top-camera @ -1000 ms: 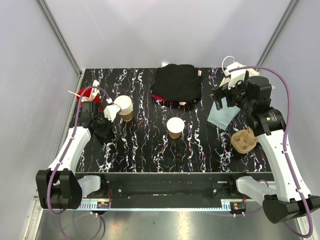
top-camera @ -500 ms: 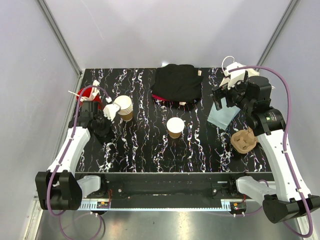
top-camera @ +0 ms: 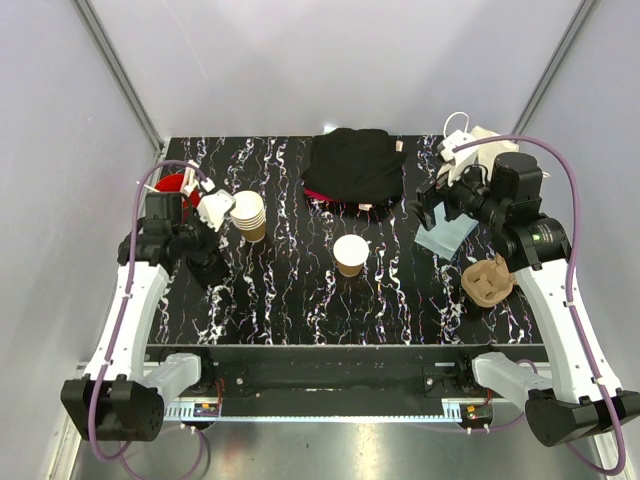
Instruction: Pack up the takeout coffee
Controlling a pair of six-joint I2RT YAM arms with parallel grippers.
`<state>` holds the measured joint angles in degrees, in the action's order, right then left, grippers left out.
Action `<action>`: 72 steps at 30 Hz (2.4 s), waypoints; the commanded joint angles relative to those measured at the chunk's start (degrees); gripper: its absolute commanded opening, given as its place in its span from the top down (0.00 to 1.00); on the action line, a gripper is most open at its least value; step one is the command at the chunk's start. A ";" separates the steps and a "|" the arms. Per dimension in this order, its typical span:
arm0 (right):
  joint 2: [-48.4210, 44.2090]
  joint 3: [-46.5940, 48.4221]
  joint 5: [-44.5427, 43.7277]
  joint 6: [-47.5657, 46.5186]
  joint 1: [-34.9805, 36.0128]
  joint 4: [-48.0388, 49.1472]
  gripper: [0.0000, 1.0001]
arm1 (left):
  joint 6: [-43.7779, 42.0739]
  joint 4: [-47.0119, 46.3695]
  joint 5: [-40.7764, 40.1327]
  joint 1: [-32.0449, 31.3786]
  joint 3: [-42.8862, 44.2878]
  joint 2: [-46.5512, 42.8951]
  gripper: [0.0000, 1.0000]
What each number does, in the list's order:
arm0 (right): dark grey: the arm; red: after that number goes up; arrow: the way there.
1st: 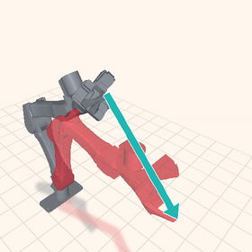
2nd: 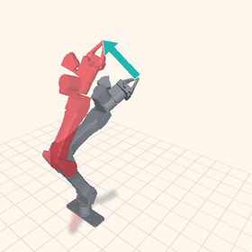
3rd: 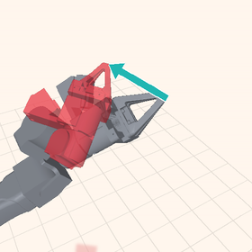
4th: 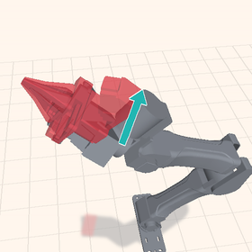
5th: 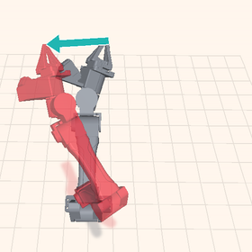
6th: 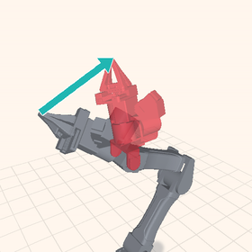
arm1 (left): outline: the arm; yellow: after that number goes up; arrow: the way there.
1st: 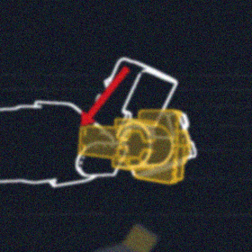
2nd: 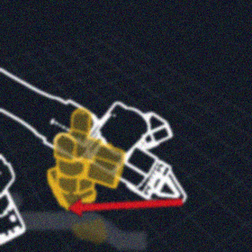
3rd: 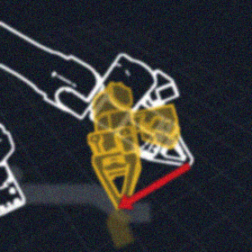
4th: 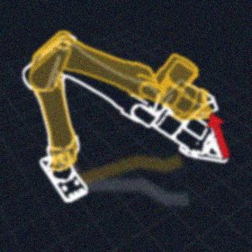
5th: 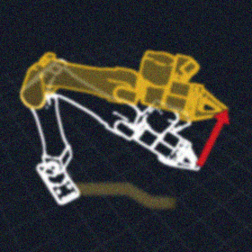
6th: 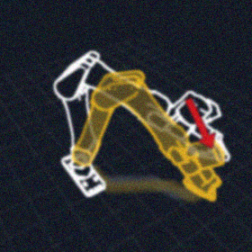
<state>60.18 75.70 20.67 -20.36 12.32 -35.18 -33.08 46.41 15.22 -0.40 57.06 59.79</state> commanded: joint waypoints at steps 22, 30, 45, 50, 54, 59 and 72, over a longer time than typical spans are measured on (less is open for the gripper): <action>11.53 11.49 26.18 -17.59 19.57 -11.57 0.00 | -4.01 17.56 30.83 -12.07 17.73 1.11 0.82; 15.05 13.50 22.06 -26.92 26.53 -15.09 0.00 | -6.29 23.72 38.29 -17.00 20.46 4.45 0.82; 25.86 19.66 6.50 -31.41 42.70 -15.36 0.00 | -22.20 42.09 51.75 -19.11 26.70 17.03 0.83; 28.32 19.40 -0.09 -30.53 44.64 -10.89 0.00 | -22.47 42.09 52.19 -19.55 26.26 16.59 0.84; 28.85 20.27 -1.33 -30.44 44.55 -10.17 0.00 | -22.82 42.09 52.36 -19.72 25.39 15.71 0.84; 30.25 21.33 -1.24 -29.91 44.64 -9.39 0.00 | -22.82 42.09 52.54 -19.72 25.12 15.44 0.85; 31.31 20.54 -1.33 -28.33 45.08 -8.68 0.48 | -23.17 42.09 52.89 -19.72 24.68 14.74 0.85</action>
<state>92.23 95.39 20.14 -49.80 57.10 -45.84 -54.96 77.71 65.39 -19.97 81.60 76.79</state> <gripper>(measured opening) 0.604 0.155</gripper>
